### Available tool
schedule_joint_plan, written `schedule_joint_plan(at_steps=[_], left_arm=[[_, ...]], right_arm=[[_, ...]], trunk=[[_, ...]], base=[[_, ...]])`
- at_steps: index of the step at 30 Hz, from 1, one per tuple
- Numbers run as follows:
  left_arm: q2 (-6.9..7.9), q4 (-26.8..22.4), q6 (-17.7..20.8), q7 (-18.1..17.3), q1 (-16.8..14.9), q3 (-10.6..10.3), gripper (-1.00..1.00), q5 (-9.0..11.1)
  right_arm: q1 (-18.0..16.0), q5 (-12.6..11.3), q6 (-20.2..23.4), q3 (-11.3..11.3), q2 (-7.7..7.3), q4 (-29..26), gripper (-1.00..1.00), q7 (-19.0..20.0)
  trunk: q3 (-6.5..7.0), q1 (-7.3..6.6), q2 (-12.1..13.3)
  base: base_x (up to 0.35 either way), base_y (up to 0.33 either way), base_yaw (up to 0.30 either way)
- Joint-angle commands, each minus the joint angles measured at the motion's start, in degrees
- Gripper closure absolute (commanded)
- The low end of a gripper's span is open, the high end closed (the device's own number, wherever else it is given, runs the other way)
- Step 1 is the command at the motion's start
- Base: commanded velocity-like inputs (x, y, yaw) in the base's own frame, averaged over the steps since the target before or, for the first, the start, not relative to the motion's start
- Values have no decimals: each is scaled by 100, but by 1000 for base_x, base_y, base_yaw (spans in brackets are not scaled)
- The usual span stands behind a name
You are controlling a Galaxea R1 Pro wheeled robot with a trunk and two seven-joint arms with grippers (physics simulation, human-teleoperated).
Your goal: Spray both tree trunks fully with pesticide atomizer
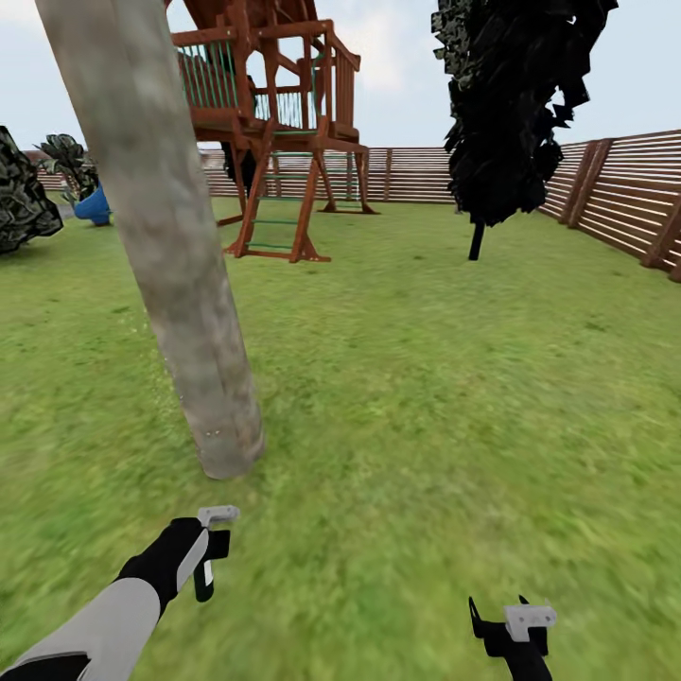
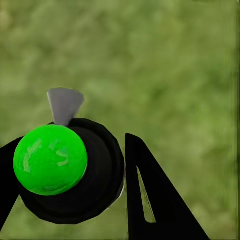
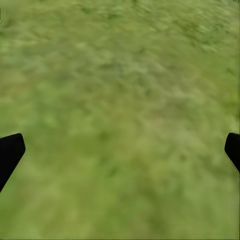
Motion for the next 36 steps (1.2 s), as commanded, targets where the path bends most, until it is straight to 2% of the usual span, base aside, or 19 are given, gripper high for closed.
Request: schedule_joint_plan(at_steps=[1,12,19,25,30,33,36], left_arm=[[0,1,0,1,0,0,100,-2],[12,-2,-15,2,0,-2,100,-8],[-8,-483,54,265,-70,-59,100,-73],[-11,-655,63,336,-42,-57,100,-57],[-23,-717,69,334,-38,-62,100,-59],[-85,-719,70,334,-66,-66,100,-63],[-234,-719,78,334,-88,-70,100,-79]], right_arm=[[1,0,0,0,0,0,-100,0],[1,-1,0,0,0,-6,-100,0],[2,-3,0,0,0,-8,-100,0],[0,-8,0,0,0,-9,-100,0],[2,-8,0,0,0,-9,-100,0],[1,-9,0,0,0,-9,-100,0],[1,-7,0,0,0,-7,-100,0]], trunk=[[0,0,0],[0,0,0],[0,0,0],[0,0,0],[0,0,0],[0,0,0],[0,0,0]], base=[[197,-236,246],[221,-207,274],[29,-22,268],[10,0,28],[273,-17,1],[226,-181,81],[189,-221,245]])
